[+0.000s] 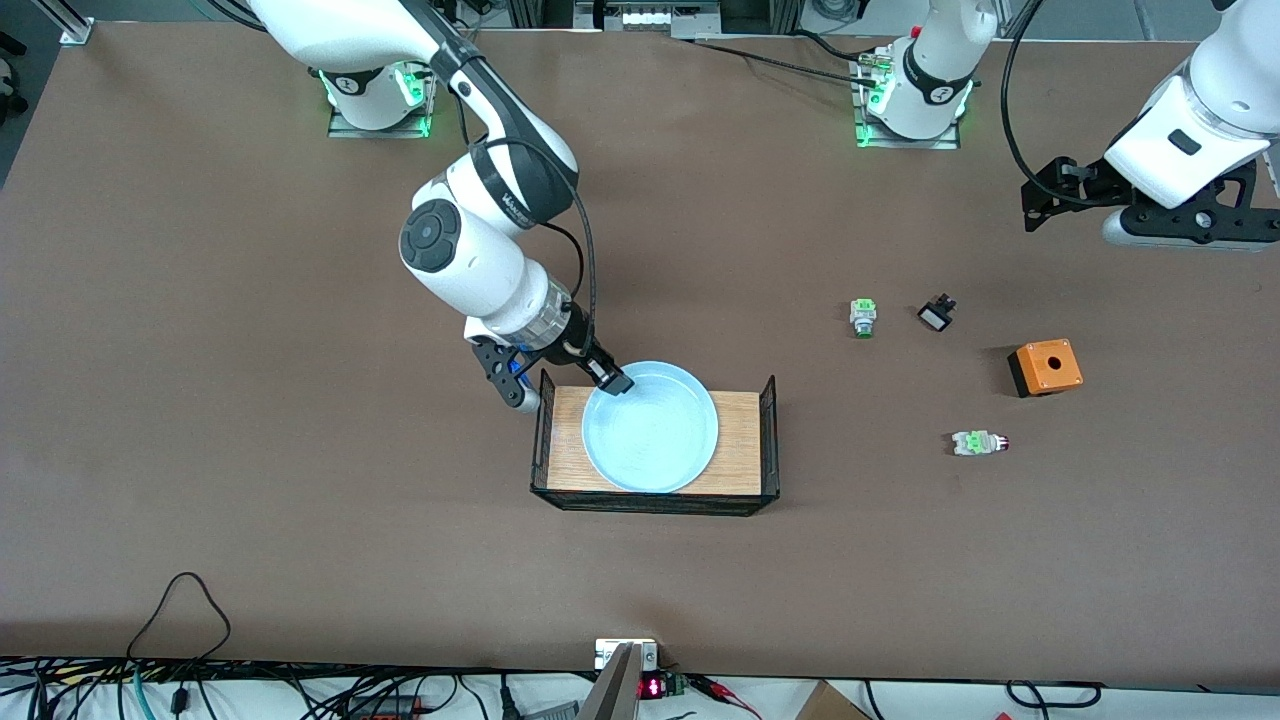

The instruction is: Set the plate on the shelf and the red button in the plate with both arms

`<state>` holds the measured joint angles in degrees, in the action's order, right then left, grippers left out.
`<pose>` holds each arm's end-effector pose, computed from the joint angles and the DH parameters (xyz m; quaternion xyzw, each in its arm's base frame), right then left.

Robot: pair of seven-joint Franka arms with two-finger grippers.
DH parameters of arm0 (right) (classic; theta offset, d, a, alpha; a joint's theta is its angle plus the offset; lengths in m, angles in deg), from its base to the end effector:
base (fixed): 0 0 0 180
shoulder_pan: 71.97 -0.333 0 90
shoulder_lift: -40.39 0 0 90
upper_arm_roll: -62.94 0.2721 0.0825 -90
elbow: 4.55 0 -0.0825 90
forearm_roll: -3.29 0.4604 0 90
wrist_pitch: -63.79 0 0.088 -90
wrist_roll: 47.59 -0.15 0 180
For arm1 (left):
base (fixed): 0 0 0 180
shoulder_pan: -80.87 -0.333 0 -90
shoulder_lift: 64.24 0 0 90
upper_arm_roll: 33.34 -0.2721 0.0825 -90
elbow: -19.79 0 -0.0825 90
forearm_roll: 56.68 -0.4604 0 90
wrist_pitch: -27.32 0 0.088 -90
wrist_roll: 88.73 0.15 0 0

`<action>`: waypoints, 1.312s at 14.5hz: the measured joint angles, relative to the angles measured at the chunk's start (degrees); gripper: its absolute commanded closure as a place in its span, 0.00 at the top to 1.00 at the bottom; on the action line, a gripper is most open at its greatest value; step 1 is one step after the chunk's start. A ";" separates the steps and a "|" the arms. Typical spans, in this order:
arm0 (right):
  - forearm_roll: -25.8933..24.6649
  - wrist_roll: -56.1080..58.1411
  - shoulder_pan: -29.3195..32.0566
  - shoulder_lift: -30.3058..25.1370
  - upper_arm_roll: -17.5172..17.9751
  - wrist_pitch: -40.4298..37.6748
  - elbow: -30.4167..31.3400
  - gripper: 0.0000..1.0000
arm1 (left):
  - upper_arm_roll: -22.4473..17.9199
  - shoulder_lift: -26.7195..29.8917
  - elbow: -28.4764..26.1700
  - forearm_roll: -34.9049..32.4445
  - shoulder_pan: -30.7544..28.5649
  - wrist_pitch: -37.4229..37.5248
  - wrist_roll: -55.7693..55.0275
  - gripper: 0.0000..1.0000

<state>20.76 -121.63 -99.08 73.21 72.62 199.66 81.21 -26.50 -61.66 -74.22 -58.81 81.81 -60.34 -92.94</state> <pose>0.6345 0.4721 0.2603 -0.8825 0.4148 0.0498 0.2161 0.6055 -0.0779 0.5240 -0.9988 0.0308 0.0306 0.0246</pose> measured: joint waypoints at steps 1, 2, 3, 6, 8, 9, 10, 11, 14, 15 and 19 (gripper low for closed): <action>0.00 0.00 0.04 -0.81 -0.15 -2.33 -0.26 1.00 | 0.00 0.00 0.00 0.00 -0.01 0.00 0.00 1.00; -0.01 0.01 0.10 -1.75 -0.65 -4.87 -0.65 1.00 | 0.00 0.00 0.01 0.00 -0.04 0.00 0.00 1.00; -0.19 0.20 0.26 -2.79 -1.35 -7.77 -1.22 1.00 | 0.00 0.00 0.01 0.00 -0.08 0.03 0.00 1.00; -3.32 5.64 2.71 -6.18 -2.33 -19.09 -3.70 1.00 | -0.06 0.00 0.01 0.00 -0.25 0.11 0.00 1.00; -6.82 10.04 4.64 -8.00 -2.40 -24.47 -4.58 1.00 | -0.07 -0.14 0.01 0.00 -0.28 1.51 0.00 1.00; -8.22 11.58 5.65 -8.99 -2.46 -26.28 -4.74 1.00 | -0.07 -0.28 0.02 0.00 -0.28 3.13 0.00 1.00; -9.05 12.82 6.76 -9.99 -2.50 -28.13 -4.75 1.00 | -0.07 -0.47 0.04 0.00 -0.27 5.22 0.00 1.00; -9.42 14.49 8.04 -10.84 -2.53 -30.09 -4.76 1.00 | -0.05 -0.77 0.04 0.00 -0.24 7.10 0.00 1.00; -9.61 22.09 12.65 -13.12 -2.77 -36.37 -4.80 1.00 | 0.17 -3.06 0.01 -0.04 -0.07 10.03 0.00 1.00; -9.71 25.15 14.48 -13.74 -2.82 -38.35 -4.81 1.00 | 0.24 -4.22 0.01 -0.22 -0.07 10.05 0.00 1.00; -13.96 37.77 19.76 -14.51 -3.79 -44.08 -4.80 1.00 | 0.54 -8.98 0.11 -4.53 -0.01 6.31 4.39 1.00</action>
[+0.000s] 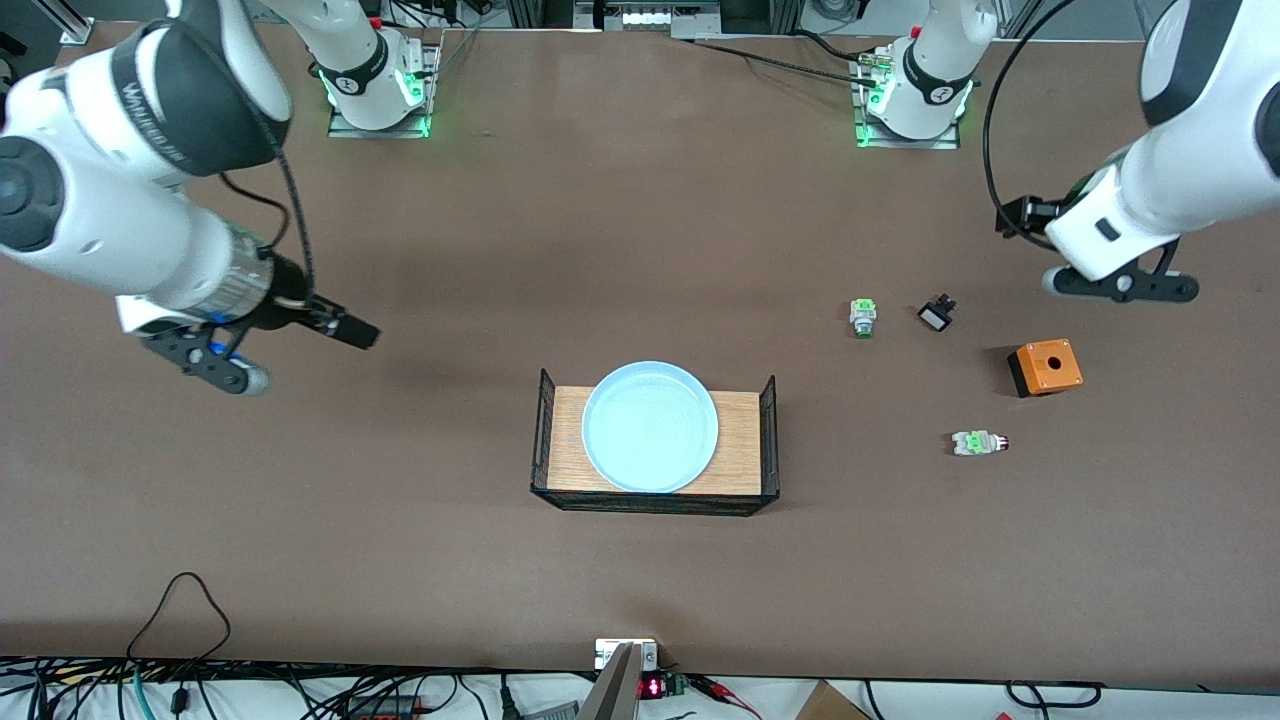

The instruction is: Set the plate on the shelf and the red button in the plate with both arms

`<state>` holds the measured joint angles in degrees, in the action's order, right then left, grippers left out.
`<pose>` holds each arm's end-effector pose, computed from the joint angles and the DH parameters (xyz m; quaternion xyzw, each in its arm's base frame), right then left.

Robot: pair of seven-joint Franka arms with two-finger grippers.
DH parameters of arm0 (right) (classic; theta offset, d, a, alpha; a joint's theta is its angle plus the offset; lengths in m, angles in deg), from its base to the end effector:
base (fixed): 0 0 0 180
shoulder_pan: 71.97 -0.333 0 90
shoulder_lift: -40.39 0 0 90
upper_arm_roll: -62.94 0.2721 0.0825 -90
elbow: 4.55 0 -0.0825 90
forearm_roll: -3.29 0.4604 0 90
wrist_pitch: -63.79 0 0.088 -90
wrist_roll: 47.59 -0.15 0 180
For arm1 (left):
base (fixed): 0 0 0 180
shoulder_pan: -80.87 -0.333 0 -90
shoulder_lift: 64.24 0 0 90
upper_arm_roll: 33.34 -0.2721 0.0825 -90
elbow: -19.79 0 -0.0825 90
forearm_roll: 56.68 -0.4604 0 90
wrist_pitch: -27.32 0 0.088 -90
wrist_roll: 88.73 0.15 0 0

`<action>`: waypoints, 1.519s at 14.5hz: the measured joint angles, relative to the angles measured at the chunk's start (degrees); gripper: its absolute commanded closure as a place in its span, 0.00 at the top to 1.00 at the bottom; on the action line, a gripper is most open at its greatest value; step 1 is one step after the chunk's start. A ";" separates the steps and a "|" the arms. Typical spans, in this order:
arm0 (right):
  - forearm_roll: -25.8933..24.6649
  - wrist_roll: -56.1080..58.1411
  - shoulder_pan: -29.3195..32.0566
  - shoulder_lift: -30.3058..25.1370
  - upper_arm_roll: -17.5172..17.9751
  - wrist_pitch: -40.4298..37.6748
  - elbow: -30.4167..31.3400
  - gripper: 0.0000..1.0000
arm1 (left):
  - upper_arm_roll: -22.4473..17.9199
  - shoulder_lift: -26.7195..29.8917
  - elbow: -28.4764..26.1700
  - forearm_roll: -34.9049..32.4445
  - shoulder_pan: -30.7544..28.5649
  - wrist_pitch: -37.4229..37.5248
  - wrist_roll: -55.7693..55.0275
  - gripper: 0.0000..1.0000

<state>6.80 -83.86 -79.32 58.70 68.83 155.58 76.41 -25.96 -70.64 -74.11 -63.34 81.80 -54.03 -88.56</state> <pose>0.6799 0.1628 0.4141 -0.9759 0.2034 0.0780 0.0155 0.6112 -0.0685 0.4240 -0.9823 0.0744 0.1599 0.0625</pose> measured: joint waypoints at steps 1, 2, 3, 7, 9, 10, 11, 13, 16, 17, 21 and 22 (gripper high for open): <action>-0.77 2.01 0.25 0.02 -0.60 -0.28 0.00 1.00 | 0.00 -1.13 0.00 -0.33 -0.03 -1.49 2.55 1.00; -1.21 3.51 0.28 0.01 -1.30 -0.28 -0.10 1.00 | -0.03 -2.32 0.03 -0.48 -0.14 -3.02 5.09 1.00; -1.47 4.76 0.26 0.00 -2.04 -0.27 -0.54 1.00 | -0.06 -3.38 0.04 -0.54 -0.28 -4.49 7.24 1.00; -5.64 15.11 0.80 -0.46 -4.90 -0.27 -2.39 1.00 | -0.25 -7.40 0.05 -0.60 -1.32 -9.93 21.03 1.00; -8.25 21.13 2.46 -0.84 -5.28 -0.26 -2.39 1.00 | -0.44 -9.55 0.05 -0.60 -2.41 -12.98 28.66 1.00; -8.64 23.85 3.57 -1.00 -5.36 -0.23 -2.40 1.00 | -0.55 -10.50 0.04 -0.61 -2.81 -13.85 30.73 1.00; -8.71 26.12 4.76 -1.31 -5.43 -0.17 -2.41 1.00 | -0.56 -11.35 0.01 -0.61 -3.25 -14.88 32.93 1.00; -8.71 30.04 7.16 -2.62 -5.50 -0.14 -2.14 1.00 | -0.61 -13.02 -0.65 -0.62 -4.24 -17.92 38.89 1.00; -8.72 33.30 8.41 -6.34 -5.50 0.18 1.97 1.00 | -0.66 -16.22 -1.80 -0.63 -6.33 -22.58 49.36 1.00; -8.73 33.49 8.39 -7.43 -5.41 0.69 3.95 1.00 | -0.67 -17.37 -2.24 -0.63 -6.69 -24.68 52.85 1.00; -8.76 34.00 8.37 -11.39 -5.29 5.15 11.37 1.00 | -0.50 -18.97 -8.88 -3.10 -6.70 -41.44 68.34 1.00; -8.75 34.00 8.41 -12.71 -5.33 6.94 13.65 1.00 | -0.51 -18.95 -10.49 -3.33 -6.75 -45.46 72.95 1.00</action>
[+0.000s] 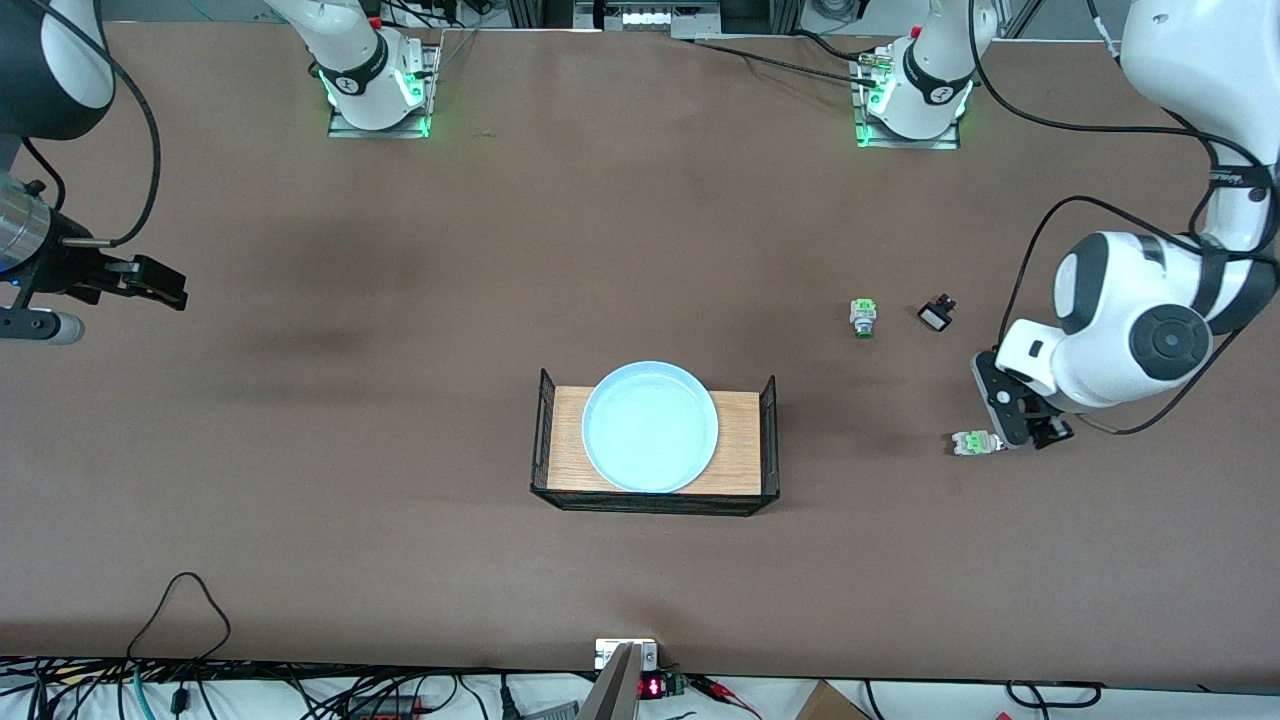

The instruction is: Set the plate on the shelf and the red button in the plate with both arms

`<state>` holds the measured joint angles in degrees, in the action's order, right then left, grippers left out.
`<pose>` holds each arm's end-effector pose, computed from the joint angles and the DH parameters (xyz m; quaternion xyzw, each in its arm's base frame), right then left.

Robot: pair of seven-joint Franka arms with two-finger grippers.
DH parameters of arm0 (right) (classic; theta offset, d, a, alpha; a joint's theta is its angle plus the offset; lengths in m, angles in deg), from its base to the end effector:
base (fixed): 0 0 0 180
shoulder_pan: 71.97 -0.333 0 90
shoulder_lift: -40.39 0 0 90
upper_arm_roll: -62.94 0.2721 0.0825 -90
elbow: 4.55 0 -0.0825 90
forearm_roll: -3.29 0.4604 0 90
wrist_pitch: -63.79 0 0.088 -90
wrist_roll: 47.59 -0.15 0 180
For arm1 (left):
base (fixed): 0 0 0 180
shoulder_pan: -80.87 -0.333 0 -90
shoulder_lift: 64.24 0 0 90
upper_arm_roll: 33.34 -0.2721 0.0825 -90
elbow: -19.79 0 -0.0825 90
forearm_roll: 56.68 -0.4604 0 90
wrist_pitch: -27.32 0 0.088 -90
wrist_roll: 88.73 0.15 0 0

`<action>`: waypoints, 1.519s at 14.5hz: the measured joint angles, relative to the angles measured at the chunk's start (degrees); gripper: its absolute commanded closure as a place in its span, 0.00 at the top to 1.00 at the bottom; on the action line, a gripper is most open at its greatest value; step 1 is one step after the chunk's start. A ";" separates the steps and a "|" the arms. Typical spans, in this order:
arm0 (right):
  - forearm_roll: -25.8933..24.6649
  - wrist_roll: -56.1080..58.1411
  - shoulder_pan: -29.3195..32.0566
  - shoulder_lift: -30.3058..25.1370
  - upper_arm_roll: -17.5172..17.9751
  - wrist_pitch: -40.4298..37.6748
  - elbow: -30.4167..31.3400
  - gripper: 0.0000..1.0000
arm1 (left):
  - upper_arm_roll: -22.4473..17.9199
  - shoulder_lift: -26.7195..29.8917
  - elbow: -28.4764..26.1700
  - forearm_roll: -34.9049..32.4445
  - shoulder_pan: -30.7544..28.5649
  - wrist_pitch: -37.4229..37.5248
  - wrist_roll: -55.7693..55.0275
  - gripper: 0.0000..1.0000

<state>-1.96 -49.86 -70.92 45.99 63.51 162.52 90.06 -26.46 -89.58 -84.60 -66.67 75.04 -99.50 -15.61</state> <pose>0.6605 -0.0180 0.4437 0.9988 -0.0165 -0.0122 0.0449 0.6792 -0.0018 0.1608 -0.7665 0.6404 0.0435 0.0212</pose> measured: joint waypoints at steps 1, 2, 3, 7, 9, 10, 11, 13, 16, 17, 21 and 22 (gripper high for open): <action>0.01 0.00 0.10 -1.20 -0.08 1.40 1.96 1.00 | -0.01 0.01 -1.28 -0.06 -0.05 -2.73 3.37 1.00; 0.25 0.00 0.23 -2.10 -0.14 2.22 3.31 1.00 | -0.01 0.01 -2.47 -0.07 -0.06 -4.91 5.43 1.00; 0.73 0.00 0.32 -2.68 -0.15 2.62 4.14 1.00 | 0.01 0.01 -3.70 -0.10 -0.03 -6.93 6.50 1.00; 1.25 0.00 0.33 -3.29 -0.14 2.73 4.84 1.00 | 0.10 -0.19 -8.13 -0.13 -0.05 -12.84 7.56 1.00; 1.25 0.03 0.34 -3.33 -0.14 2.68 4.81 1.00 | 0.07 -1.09 -8.87 -0.14 -0.13 -16.08 7.71 1.00; 1.25 0.05 0.33 -3.39 -0.11 2.39 4.66 1.00 | 0.08 -1.91 -8.94 -0.14 -0.12 -18.16 7.76 1.00; 1.26 0.05 0.32 -3.52 -0.03 1.78 4.43 1.00 | 0.04 -2.74 -8.94 -0.14 -0.13 -19.82 7.78 1.00; 1.27 0.05 0.32 -3.85 0.03 1.15 3.40 1.00 | -0.16 -3.91 -8.94 -0.15 -0.32 -21.38 7.83 1.00; 1.27 0.58 0.32 -4.10 0.02 -1.01 1.60 1.00 | -0.25 -4.75 -8.92 -2.03 -1.22 -23.28 8.00 1.00; 1.27 1.72 0.32 -4.18 0.00 -2.62 1.35 1.00 | -0.26 -5.05 -8.88 -2.41 -1.64 -23.76 8.00 1.00; 2.67 -0.22 0.36 -5.13 -0.16 -4.89 1.25 1.00 | -0.29 -6.86 -8.21 -2.59 -3.11 -24.63 8.27 1.00; 2.68 -1.63 0.35 -5.29 -0.06 -4.94 1.25 1.00 | -0.16 -7.28 -7.90 -2.60 -3.02 -24.83 8.29 1.00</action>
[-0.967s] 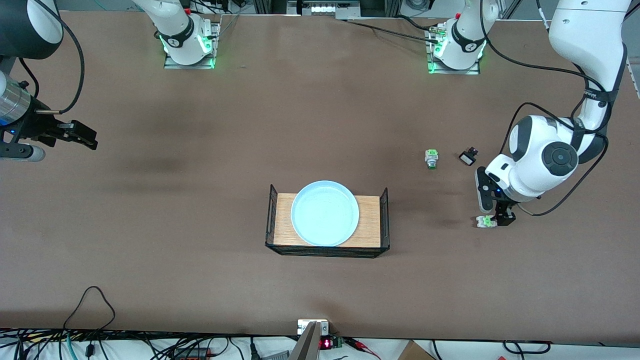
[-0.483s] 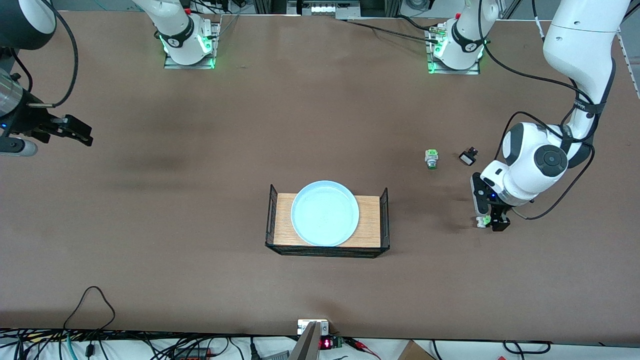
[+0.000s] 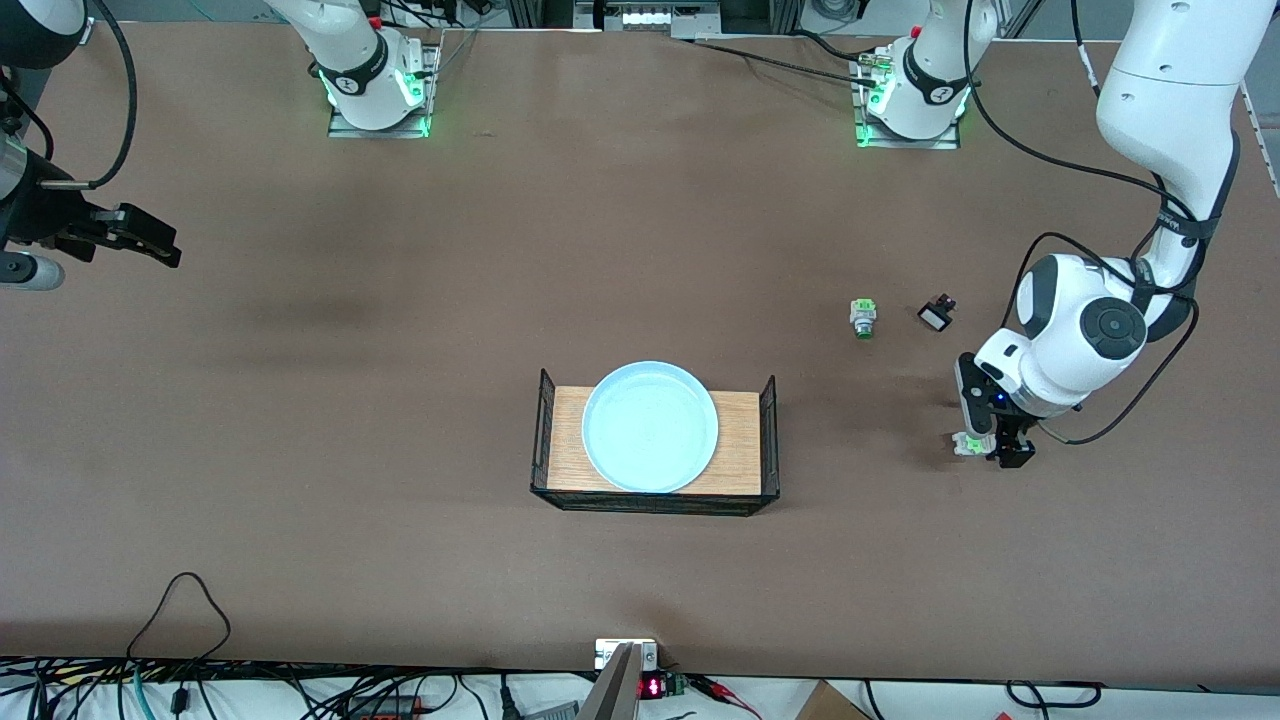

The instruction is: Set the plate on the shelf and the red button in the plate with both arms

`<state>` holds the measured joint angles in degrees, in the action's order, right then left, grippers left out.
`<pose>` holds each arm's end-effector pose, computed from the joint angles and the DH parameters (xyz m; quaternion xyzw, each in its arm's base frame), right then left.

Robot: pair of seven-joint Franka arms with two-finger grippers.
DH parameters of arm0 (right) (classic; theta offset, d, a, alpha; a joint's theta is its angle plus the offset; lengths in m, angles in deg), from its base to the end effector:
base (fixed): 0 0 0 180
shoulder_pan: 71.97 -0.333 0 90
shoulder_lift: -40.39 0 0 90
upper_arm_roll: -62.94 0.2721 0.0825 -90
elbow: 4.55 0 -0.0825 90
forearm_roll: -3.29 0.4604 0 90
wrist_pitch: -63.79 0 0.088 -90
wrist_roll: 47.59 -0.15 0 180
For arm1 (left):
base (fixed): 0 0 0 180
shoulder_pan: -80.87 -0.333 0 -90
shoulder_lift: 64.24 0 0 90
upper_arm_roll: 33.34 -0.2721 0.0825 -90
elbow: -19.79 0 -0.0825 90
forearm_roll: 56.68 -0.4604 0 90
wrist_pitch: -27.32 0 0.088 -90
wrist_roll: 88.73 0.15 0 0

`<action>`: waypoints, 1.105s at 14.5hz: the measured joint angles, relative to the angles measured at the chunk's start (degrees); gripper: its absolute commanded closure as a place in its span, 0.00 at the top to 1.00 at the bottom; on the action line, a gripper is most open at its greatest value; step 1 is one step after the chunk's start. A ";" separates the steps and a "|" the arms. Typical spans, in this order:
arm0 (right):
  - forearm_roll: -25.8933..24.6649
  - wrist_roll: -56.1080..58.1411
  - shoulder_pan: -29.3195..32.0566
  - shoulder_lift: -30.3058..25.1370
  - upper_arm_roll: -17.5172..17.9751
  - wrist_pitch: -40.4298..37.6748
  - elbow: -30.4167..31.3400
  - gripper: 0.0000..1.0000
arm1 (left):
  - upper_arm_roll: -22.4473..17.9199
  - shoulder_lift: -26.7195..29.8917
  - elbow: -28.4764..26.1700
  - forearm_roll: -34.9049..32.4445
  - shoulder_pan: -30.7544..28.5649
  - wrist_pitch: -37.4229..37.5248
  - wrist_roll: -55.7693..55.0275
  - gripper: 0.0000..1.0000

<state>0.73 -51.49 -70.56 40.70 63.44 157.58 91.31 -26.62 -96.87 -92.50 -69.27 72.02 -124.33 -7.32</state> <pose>0.6321 -0.0165 0.4838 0.9987 -0.0400 -0.0202 0.0228 0.6541 0.0172 0.0523 -0.7133 0.6976 -0.0287 0.0618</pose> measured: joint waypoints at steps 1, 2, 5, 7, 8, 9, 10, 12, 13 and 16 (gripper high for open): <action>0.00 -0.24 -0.01 -0.10 0.05 -0.12 -0.01 1.00 | 0.13 -0.55 0.63 -0.02 0.14 -0.08 0.06 1.00; 0.00 0.59 0.00 -0.21 0.00 -0.32 -0.03 1.00 | 0.22 -1.17 1.52 -0.03 0.23 -0.10 0.38 1.00; 0.00 3.28 0.02 -0.69 -0.13 -1.47 -0.08 1.00 | 0.23 -2.93 3.72 -0.03 0.09 -0.10 1.89 1.00; 0.00 3.86 0.02 -1.07 -0.13 -2.14 -0.08 1.00 | 0.23 -3.71 3.95 -0.03 0.02 -0.10 2.17 1.00; 0.00 3.98 0.02 -1.25 -0.13 -2.62 -0.08 1.00 | 0.23 -4.03 3.97 -0.03 0.02 -0.10 2.21 0.98; 0.00 4.02 0.02 -1.45 -0.13 -2.91 -0.07 1.00 | 0.23 -4.25 4.00 -0.04 0.02 -0.10 2.23 0.86; 0.00 4.04 0.02 -1.66 -0.13 -3.08 -0.06 1.00 | 0.23 -4.42 4.07 -0.04 0.02 -0.10 2.27 0.63; 0.00 4.12 0.02 -2.04 -0.13 -3.37 0.10 1.00 | 0.24 -4.57 4.18 -0.04 0.02 -0.10 2.35 0.37; 0.00 4.28 0.02 -2.21 -0.13 -3.47 0.22 1.00 | 0.24 -4.58 4.19 -0.04 0.02 -0.10 2.37 0.30; 0.00 4.70 0.02 -2.42 -0.13 -4.12 0.27 1.00 | 0.28 -4.57 4.25 -0.04 0.03 -0.10 2.44 0.24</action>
<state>0.72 -46.79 -70.54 38.28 63.32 153.47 91.58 -26.34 -101.44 -88.25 -69.31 72.06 -124.43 -4.88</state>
